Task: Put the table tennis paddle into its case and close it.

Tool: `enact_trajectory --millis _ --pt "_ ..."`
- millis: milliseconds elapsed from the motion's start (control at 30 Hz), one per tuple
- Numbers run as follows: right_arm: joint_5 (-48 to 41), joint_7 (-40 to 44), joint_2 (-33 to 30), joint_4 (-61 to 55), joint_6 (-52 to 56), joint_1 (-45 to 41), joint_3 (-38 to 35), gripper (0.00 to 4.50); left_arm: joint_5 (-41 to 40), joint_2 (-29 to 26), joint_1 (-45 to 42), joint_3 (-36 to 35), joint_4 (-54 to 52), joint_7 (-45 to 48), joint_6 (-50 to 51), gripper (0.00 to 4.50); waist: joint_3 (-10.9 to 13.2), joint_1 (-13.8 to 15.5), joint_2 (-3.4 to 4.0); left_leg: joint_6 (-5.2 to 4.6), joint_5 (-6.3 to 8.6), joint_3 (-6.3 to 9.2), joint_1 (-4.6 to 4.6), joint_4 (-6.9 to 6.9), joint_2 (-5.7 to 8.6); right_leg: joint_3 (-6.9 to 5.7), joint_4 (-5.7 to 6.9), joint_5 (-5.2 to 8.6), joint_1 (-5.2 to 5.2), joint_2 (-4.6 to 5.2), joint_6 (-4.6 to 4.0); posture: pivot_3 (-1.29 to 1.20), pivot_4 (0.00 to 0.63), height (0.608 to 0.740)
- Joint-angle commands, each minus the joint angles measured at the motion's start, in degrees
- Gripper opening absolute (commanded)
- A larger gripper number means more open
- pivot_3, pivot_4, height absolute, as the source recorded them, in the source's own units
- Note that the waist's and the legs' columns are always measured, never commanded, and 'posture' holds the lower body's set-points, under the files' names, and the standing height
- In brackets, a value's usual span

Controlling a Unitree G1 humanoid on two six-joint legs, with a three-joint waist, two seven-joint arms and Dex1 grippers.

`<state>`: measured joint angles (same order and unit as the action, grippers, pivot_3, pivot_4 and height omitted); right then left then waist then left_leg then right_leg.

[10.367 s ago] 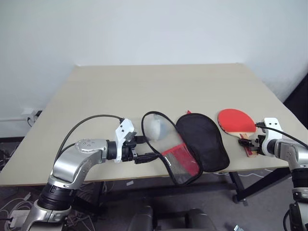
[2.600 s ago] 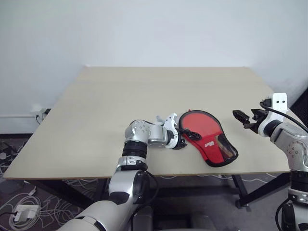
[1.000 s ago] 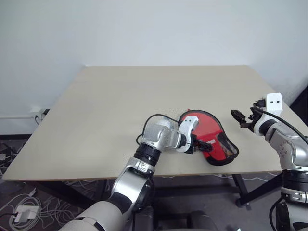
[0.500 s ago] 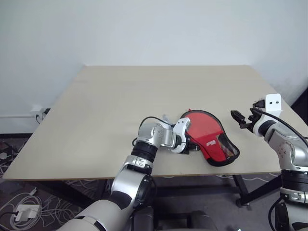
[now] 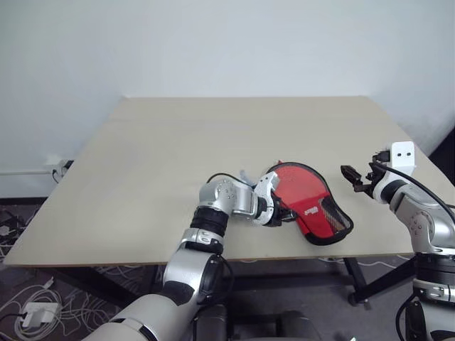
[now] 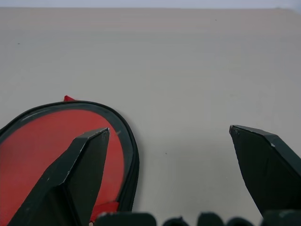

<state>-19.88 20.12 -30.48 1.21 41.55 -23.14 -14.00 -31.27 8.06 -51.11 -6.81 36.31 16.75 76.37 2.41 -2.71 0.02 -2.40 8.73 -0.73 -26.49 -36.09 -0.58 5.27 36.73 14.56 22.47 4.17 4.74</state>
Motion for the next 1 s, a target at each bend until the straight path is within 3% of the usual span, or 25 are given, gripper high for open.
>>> enact_trajectory --millis 33,233,333,567,1000 --pt "0.8 -0.2 -0.3 -2.4 -1.9 -0.8 -0.3 4.45 -1.5 6.5 -0.9 -0.1 -2.6 -1.0 1.3 0.67 0.0 0.0 0.0 0.0 0.0 0.0 0.0 0.0 0.0 0.0 0.0 0.0 0.0 0.0 0.0 0.0 0.0 0.715" --pt "1.2 -0.2 -0.2 -2.4 -2.1 -0.8 0.0 4.45 -3.6 9.1 -1.6 -7.9 2.0 -8.6 0.2 2.67 0.0 0.0 0.0 0.0 0.0 0.01 0.02 0.01 0.0 0.0 0.0 0.0 0.0 0.0 0.01 0.0 0.0 0.715" --pt "1.4 -0.3 -0.2 -2.6 -2.1 -0.6 0.0 4.45 -6.5 10.2 -3.4 -13.8 6.1 -13.3 -1.4 2.67 0.0 0.0 0.0 0.0 0.0 0.02 0.03 0.01 -0.01 0.01 0.01 -0.05 0.0 -0.02 0.1 0.0 0.0 0.715" --pt "1.7 -0.5 0.1 -3.2 -2.1 -0.3 0.1 4.45 -13.3 11.7 -6.2 -19.1 11.4 -16.6 -4.2 2.67 0.0 0.0 0.0 0.0 0.0 0.01 0.05 -0.01 0.0 0.01 0.0 -0.05 0.01 -0.02 0.11 0.0 0.0 0.715" --pt "2.0 -0.9 0.7 -3.2 -2.5 -0.1 0.4 4.45 -12.4 11.9 -5.5 -13.6 16.3 -17.4 -4.5 2.67 0.0 0.0 0.01 0.01 0.0 0.0 0.05 -0.01 0.0 0.0 0.0 -0.05 0.01 -0.02 0.09 0.0 0.0 0.715"
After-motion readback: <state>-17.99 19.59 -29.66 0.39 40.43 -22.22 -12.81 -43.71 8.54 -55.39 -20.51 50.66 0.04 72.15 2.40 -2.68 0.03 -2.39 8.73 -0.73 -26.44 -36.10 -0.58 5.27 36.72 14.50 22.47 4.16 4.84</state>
